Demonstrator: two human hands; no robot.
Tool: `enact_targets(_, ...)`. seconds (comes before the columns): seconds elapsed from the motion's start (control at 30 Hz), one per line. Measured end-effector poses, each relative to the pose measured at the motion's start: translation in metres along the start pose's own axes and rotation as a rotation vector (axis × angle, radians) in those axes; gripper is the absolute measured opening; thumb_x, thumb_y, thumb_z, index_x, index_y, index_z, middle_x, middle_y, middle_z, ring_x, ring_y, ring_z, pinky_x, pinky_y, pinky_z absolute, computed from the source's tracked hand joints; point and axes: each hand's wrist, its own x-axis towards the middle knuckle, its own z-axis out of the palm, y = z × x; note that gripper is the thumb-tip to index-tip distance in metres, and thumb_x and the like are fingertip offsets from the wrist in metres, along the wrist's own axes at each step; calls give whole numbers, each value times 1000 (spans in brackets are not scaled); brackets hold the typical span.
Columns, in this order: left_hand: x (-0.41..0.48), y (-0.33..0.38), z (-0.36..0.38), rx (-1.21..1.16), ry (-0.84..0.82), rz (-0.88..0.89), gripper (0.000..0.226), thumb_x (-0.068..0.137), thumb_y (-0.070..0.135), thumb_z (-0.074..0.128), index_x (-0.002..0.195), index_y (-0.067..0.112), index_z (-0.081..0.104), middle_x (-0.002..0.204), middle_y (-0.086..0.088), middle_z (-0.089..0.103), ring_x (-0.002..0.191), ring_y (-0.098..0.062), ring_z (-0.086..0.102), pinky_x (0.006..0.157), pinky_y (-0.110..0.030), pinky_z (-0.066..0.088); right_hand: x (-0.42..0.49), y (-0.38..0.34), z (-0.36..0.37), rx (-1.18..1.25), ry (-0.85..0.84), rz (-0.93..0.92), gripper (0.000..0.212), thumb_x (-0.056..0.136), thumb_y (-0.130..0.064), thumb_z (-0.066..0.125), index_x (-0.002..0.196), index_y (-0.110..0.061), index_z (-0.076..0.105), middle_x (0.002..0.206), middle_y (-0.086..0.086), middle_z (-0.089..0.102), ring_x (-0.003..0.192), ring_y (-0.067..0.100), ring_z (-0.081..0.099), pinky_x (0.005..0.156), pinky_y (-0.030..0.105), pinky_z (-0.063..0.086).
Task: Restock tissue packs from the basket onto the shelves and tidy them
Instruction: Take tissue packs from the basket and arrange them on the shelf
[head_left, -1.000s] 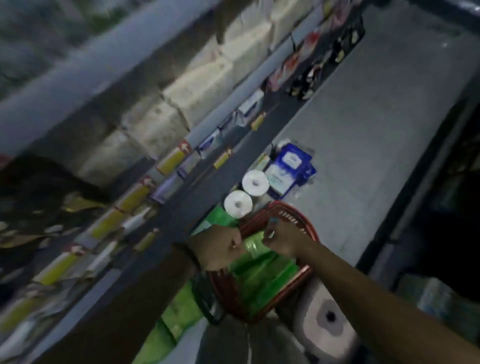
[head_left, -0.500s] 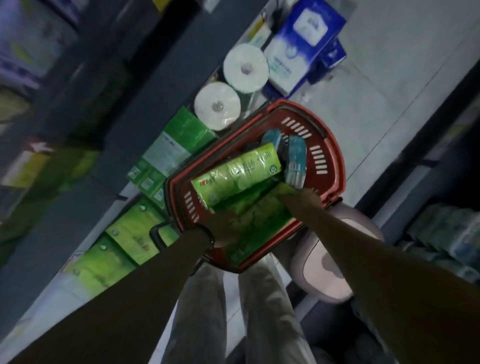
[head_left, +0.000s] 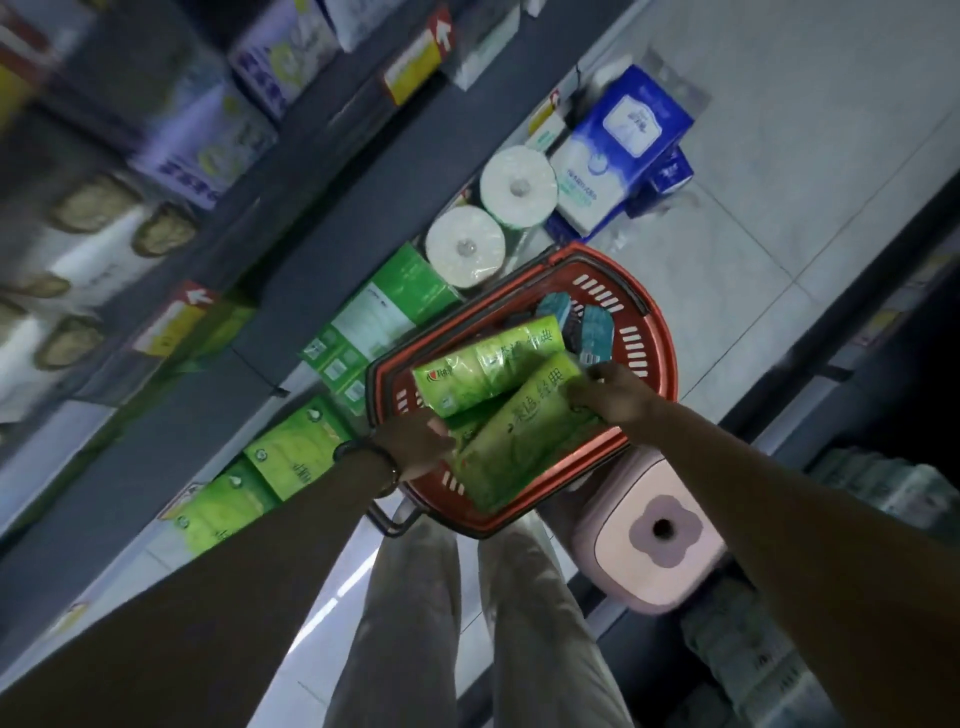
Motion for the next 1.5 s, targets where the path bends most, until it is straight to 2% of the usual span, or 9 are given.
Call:
enact_targets(0.13,-62,19,-53,-22,54,84,72,89,57,72,144,17,52,142,-5,57,125,-27,59,101,-36,50,-80,-39,-30,35,-51,-211,48,88,-30,85,118,3,66,101,18,73,85,26,71,77,40,60)
enact_targets(0.23,-129,37,-103,-16,25,154,84,87,60,73,155,23,41,152,2,48,137,-23,51,107,-31,43,-137,-81,-48,78,-171,-354,41,96,-19,78,128,4,66,119,30,72,100,31,73,92,50,62)
enact_targets(0.37,-227,62,-177,-44,1,204,59,95,42,71,143,11,55,111,17,71,112,-5,67,87,-16,48,-222,-152,-64,87,-252,-521,33,103,-11,64,135,-3,60,129,18,73,119,34,70,103,46,58)
enact_targets(0.5,-342,81,-235,153,158,316,65,97,46,67,151,14,49,152,-3,50,142,-22,47,109,-26,34,-313,-226,-80,-51,-239,-630,67,88,-43,84,138,-9,56,132,9,73,123,32,70,108,54,54)
enact_targets(0.63,-452,83,-275,110,376,385,43,88,52,77,120,58,50,136,33,42,131,0,44,103,-24,41,-412,-296,-100,-349,-156,-822,78,83,-53,81,145,-16,51,142,-1,65,131,23,63,108,54,52)
enact_targets(0.77,-567,112,-299,353,720,475,51,89,70,63,133,48,50,139,24,54,126,-9,56,102,-37,49,-521,-353,-111,-554,27,-1077,87,71,-80,79,145,-48,47,141,-18,57,130,8,59,107,45,52)
enact_targets(0.9,-685,143,-318,690,1038,453,52,91,71,53,136,45,46,136,18,61,121,-14,61,94,-38,52,-640,-409,-111,-804,168,-1342,65,76,-64,83,135,-49,59,121,-25,66,108,-7,64,93,27,54)
enact_targets(1.33,-893,98,-402,498,1393,260,39,98,55,60,133,41,51,107,12,60,93,-13,56,87,-36,50,-850,-584,-8,-1378,434,-1653,76,86,-60,79,152,-33,53,145,-8,61,117,9,58,100,30,48)
enact_targets(1.5,-903,60,-455,396,1321,-26,50,105,36,54,152,30,38,145,-4,56,116,-23,58,96,-34,48,-869,-657,70,-1572,463,-1627,69,93,-53,76,153,-27,53,125,-7,62,107,15,57,93,33,46)
